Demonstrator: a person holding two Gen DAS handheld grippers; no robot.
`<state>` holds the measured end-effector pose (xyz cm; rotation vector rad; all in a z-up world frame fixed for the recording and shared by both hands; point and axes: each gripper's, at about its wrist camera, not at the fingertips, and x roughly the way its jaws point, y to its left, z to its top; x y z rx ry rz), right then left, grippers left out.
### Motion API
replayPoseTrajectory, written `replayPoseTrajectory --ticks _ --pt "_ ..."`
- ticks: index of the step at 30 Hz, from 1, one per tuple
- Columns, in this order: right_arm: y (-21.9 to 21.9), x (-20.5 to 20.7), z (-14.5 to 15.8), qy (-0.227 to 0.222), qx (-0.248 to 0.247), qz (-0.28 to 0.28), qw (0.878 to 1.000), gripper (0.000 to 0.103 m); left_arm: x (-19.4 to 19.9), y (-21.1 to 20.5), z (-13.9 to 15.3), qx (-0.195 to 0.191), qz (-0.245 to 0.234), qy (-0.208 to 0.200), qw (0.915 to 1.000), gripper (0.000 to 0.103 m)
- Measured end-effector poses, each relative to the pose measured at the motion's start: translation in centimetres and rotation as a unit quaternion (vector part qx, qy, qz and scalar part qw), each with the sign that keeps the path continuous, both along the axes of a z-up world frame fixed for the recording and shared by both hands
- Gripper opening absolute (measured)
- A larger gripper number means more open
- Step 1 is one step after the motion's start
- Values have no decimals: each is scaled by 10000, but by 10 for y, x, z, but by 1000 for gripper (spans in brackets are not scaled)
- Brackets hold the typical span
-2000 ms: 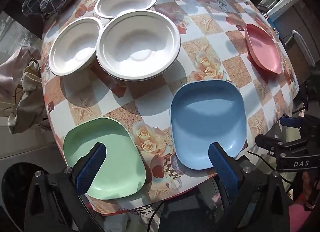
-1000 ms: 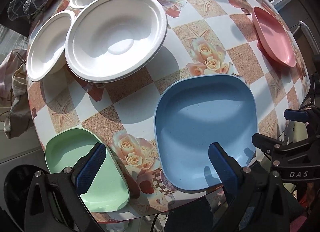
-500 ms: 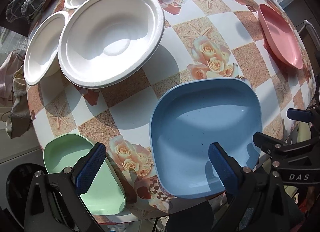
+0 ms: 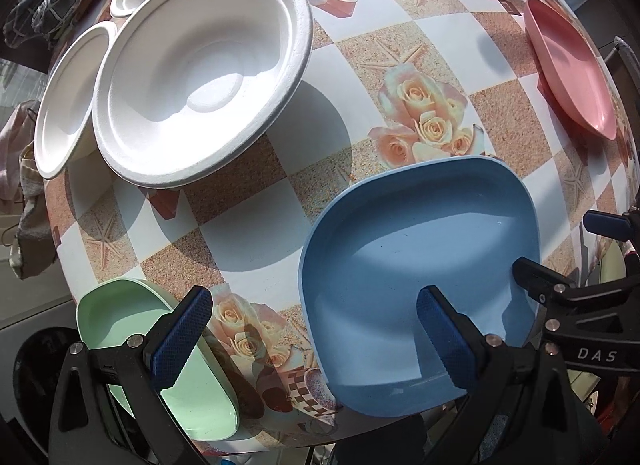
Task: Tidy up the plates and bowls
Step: 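Move both grippers toward the rim of the blue plate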
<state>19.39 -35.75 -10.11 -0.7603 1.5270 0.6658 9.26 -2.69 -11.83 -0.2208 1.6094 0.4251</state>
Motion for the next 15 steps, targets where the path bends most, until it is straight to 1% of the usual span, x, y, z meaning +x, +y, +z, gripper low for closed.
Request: replayPoseTrajectory --ticks 1,2,4,6,7,8,9,12,15 --pt "-1 6 1 -98 -11 32 9999 102 2 -1 0 -16 6 -3 10000 102" --pt "-3 17 7 -317 -78 60 9994 102 4 -2 0 -24 7 -11 10000 102" --pt "-7 30 11 -488 -113 -8 9987 102 11 -2 -5 -73 -9 -80 9999 102" --pt "-14 46 13 -362 -50 -198 9991 102 16 -4 -9 -101 -34 -86 9999 102" --pt "-17 52 14 -215 26 -296 9993 102 17 -5 -11 -114 -26 -70 9999 102" --pt "-18 51 6 56 107 -371 9992 102 18 -6 -14 -155 6 -51 9999 102" --pt "-20 54 4 113 120 -380 9991 102 18 -6 -16 -204 58 -33 9998 102" --pt "-24 60 2 188 195 -217 9994 102 16 -1 -23 -315 253 -52 9992 102" --pt "-24 63 4 96 217 -96 9997 102 18 5 -27 -459 450 -152 9978 102"
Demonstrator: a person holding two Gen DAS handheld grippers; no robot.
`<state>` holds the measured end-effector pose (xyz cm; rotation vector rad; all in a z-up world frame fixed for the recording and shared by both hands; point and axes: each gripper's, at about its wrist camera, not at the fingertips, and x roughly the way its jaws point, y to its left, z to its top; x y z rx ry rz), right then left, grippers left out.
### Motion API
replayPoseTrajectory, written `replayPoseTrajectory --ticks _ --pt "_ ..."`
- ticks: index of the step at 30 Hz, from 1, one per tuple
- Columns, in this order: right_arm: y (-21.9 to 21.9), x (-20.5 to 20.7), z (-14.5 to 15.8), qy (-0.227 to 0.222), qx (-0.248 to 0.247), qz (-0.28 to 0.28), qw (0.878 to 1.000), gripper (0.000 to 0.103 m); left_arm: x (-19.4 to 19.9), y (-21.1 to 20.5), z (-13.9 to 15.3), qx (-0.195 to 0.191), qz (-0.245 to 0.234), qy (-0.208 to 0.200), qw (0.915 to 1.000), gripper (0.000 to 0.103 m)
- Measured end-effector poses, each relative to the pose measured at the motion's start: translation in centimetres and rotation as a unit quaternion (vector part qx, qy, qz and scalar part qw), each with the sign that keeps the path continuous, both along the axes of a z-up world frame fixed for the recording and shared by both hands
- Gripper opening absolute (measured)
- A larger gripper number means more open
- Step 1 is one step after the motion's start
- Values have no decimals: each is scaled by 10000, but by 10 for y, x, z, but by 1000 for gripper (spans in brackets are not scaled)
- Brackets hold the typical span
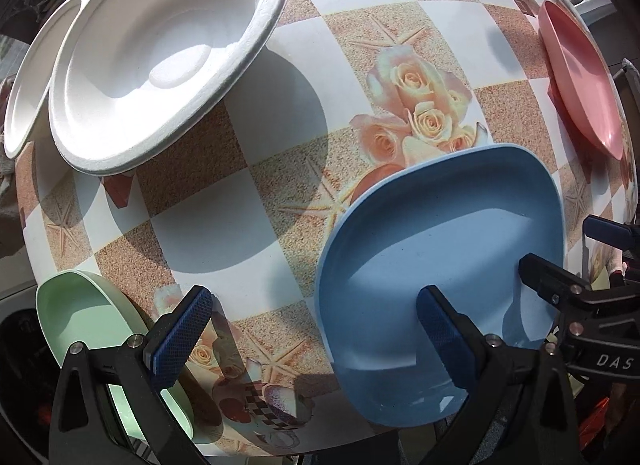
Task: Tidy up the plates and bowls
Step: 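Move both grippers toward the rim of the blue plate, then close both grippers on the blue plate rim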
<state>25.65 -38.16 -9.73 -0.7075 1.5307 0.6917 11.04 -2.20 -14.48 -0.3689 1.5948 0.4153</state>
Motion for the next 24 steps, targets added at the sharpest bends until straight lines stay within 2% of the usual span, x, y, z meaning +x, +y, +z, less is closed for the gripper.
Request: replayPoseTrajectory --ticks 4,9,14,18,21,24 --pt "0 11 -4 8 -145 59 9999 102 -3 11 -3 -45 176 -137 9997 103" --pt "-2 24 -14 155 -167 50 9997 103 -12 13 -4 -57 205 -124 9997 103" --pt "22 8 -15 69 -146 83 9998 103 -19 7 -2 -205 209 58 9996 103" --pt "19 0 -10 -8 -198 132 9997 103 -24 0 -3 -354 177 248 9989 103" --pt "23 -14 -6 -42 -148 325 9994 96 -27 -5 -6 -403 146 314 9986 102" --pt "28 -30 -2 -82 -76 470 9988 83 -34 -12 -5 -417 57 334 9986 96"
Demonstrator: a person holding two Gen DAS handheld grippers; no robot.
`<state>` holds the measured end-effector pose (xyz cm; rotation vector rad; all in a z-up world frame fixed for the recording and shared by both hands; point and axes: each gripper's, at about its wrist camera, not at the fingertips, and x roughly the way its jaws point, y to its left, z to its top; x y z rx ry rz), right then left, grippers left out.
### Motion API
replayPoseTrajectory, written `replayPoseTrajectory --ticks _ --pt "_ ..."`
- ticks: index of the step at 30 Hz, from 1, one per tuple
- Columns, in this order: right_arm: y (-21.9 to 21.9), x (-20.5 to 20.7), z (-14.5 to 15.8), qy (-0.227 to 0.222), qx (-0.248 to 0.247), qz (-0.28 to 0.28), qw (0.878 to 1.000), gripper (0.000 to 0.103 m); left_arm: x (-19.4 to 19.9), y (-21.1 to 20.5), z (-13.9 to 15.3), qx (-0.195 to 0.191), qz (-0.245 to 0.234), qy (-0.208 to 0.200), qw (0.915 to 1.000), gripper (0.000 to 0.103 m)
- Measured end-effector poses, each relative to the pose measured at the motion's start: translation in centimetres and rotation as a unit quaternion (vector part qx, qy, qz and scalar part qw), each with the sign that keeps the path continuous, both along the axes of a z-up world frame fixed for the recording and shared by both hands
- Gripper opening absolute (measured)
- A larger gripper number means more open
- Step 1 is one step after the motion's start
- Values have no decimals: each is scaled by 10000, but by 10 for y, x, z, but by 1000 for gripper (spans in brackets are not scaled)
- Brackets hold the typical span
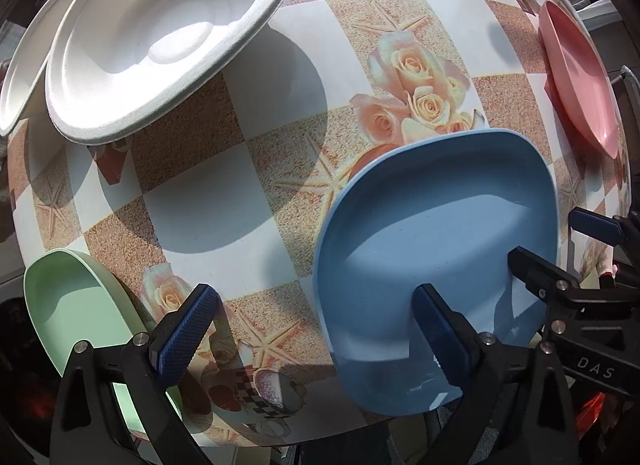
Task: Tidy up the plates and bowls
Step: 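Close both grippers on the blue plate rim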
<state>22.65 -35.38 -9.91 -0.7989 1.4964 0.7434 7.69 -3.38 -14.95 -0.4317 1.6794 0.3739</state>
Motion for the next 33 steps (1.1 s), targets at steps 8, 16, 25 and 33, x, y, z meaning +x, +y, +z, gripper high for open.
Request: replayPoseTrajectory --ticks 8,16,25,33 --pt "13 -29 14 192 200 54 9996 19 -10 -28 11 -70 -591 -48 9982 71" --pt "24 -52 11 540 131 -207 9982 17 -31 -22 22 -211 -755 -108 9969 37" --pt "21 -79 8 873 -40 -372 9955 17 -54 -24 32 -194 -968 -23 9951 34" --pt "53 -100 26 808 13 -195 9965 17 -61 -12 65 106 -1037 -264 9942 34"
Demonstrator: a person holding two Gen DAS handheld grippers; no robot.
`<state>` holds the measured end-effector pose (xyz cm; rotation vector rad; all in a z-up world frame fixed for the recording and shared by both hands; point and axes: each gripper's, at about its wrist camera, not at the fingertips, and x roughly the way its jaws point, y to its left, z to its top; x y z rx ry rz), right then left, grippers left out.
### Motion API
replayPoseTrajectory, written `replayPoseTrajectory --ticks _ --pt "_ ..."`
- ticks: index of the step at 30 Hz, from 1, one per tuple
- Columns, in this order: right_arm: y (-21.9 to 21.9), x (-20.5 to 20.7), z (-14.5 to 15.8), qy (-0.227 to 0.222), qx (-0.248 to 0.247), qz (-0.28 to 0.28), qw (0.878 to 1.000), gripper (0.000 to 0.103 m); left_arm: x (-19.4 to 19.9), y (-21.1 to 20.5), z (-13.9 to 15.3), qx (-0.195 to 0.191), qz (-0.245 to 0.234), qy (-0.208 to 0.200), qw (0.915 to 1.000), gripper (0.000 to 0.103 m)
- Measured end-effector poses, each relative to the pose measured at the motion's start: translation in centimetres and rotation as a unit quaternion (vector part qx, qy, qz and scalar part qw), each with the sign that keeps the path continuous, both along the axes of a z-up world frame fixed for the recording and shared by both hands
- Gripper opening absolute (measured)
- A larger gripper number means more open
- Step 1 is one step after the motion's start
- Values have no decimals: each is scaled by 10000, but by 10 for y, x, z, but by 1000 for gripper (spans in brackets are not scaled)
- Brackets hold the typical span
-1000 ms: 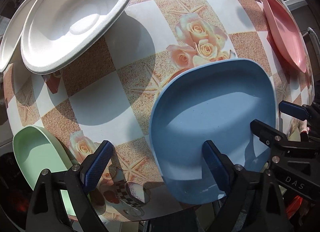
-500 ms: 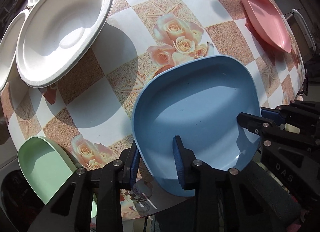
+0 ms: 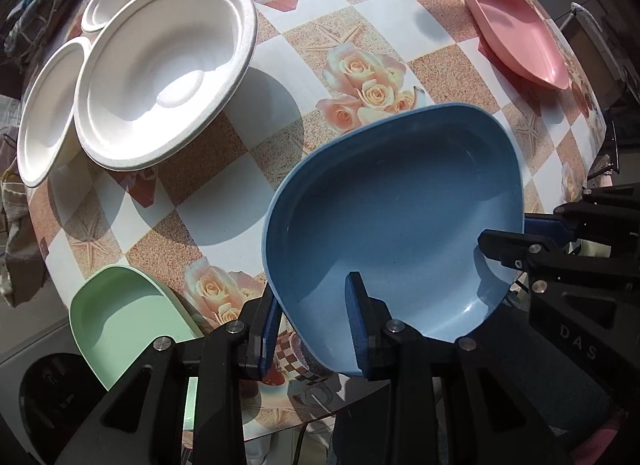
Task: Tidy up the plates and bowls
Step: 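Close both grippers on the blue plate rim, then lift the blue plate with both grippers and carry it over the green plate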
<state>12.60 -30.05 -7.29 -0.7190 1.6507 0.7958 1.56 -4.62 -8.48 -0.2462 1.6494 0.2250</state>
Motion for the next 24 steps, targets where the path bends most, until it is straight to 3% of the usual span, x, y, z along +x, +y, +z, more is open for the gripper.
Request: replayPoseTrajectory --ticks 8,19,24 --pt "28 -41 26 -172 205 235 9994 17 -17 19 38 136 156 -287 9994 34" --pt "71 -99 53 -411 339 888 9946 17 -55 58 64 353 578 -528 9963 34" --pt "113 -135 65 -513 361 1308 9894 17 -74 59 63 434 931 -638 9927 34"
